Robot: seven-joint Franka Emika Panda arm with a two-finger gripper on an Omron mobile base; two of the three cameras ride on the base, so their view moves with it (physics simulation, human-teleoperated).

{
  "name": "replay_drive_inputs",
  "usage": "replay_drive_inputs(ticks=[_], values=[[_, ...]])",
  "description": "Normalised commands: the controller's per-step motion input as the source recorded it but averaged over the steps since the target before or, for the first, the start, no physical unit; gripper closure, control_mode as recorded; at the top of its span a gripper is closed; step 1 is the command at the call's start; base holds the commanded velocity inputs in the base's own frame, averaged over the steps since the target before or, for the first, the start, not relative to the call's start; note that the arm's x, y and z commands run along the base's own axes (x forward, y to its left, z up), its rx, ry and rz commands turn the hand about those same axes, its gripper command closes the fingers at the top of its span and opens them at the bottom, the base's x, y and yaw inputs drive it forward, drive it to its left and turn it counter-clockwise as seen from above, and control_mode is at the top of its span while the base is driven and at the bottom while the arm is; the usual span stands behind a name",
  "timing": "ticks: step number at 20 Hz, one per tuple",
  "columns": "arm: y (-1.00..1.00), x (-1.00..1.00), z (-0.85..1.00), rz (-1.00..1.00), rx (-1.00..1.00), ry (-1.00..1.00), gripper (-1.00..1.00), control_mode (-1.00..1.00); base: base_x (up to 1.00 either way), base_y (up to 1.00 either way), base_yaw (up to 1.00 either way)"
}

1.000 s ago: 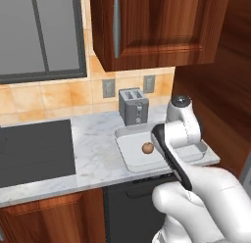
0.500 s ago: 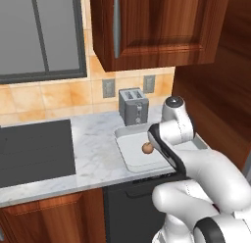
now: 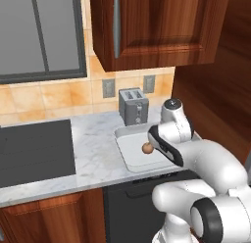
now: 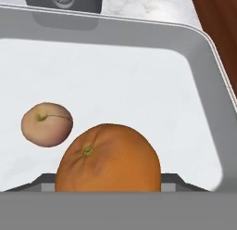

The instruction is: Pick the tangerine and peach from the fridge and place them inside the tupperware on the counter.

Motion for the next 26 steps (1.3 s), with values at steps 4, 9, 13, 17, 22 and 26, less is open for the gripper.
replay_drive_inputs(ticks=[4, 9, 13, 17, 22, 26], values=[[-0.11, 0.08, -0.26, 0.0, 0.0, 0.0, 1.0, -1.0, 0.0, 0.0, 0.0], [-0.14, 0.13, -0.24, 0.0, 0.0, 0.0, 1.0, -1.0, 0.0, 0.0, 0.0], [-0.15, 0.17, -0.26, 0.0, 0.0, 0.0, 1.0, -1.0, 0.0, 0.0, 0.0], [-0.14, 0.2, -0.24, 0.0, 0.0, 0.0, 1.0, -1.0, 0.0, 0.0, 0.0], [-0.09, 0.26, -0.2, 0.0, 0.0, 0.0, 1.0, -1.0, 0.0, 0.0, 0.0], [-0.01, 0.35, -0.18, 0.0, 0.0, 0.0, 1.0, -1.0, 0.0, 0.0, 0.0]])
